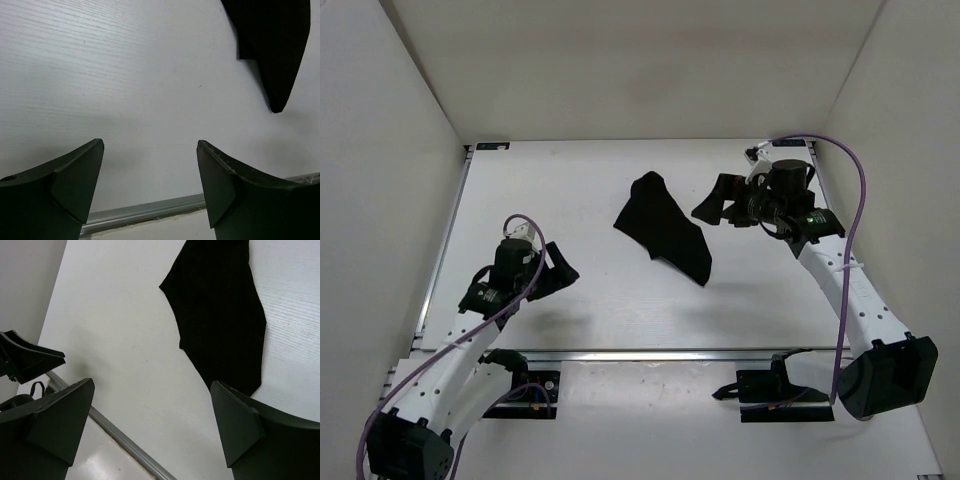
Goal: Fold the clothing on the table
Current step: Flatten the skirt out
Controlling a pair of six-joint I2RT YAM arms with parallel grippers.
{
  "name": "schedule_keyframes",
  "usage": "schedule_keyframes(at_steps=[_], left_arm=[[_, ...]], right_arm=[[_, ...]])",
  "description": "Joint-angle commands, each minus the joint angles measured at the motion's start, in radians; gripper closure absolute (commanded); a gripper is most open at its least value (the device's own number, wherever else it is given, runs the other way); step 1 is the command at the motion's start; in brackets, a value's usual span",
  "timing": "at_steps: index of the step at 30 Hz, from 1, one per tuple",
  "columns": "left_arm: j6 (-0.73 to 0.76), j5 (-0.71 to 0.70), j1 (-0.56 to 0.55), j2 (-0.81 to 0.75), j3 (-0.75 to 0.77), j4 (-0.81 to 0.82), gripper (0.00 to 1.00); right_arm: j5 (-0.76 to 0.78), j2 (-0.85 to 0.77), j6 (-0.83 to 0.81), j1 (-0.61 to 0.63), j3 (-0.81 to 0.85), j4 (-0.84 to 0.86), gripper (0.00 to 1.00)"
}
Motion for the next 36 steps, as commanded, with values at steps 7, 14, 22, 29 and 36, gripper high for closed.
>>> schedule_keyframes(at_steps=[7,14,22,29,36], left_arm=[[0.049,0.042,-0.006,0.282,0.151,0.131,0.12],[0.14,-0.028,-0.051,0.732,0.479,0.125,1.0],[0.138,-0.029,-0.061,1.022,0.645,0.212,0.39],[0.157,-0.1,-0.118,1.26,0.94,0.127,0.11],[0.161,-0.17,-0.14,1.452,1.157,0.013,0.32]], right_arm=[[0.04,-0.04,-0.032,0.05,-0.031,0.095,0.01],[0.307,0.088,-0.104,0.125,-0.115,-0.069,0.81],[0.411,0.131,-0.072,0.185,-0.287,-0.019,0.31],[0.454,0.216,-0.068,0.185,-0.336,0.026,0.27],[0.483,0.364,-0.046,0.226,-0.295,0.07,0.34]])
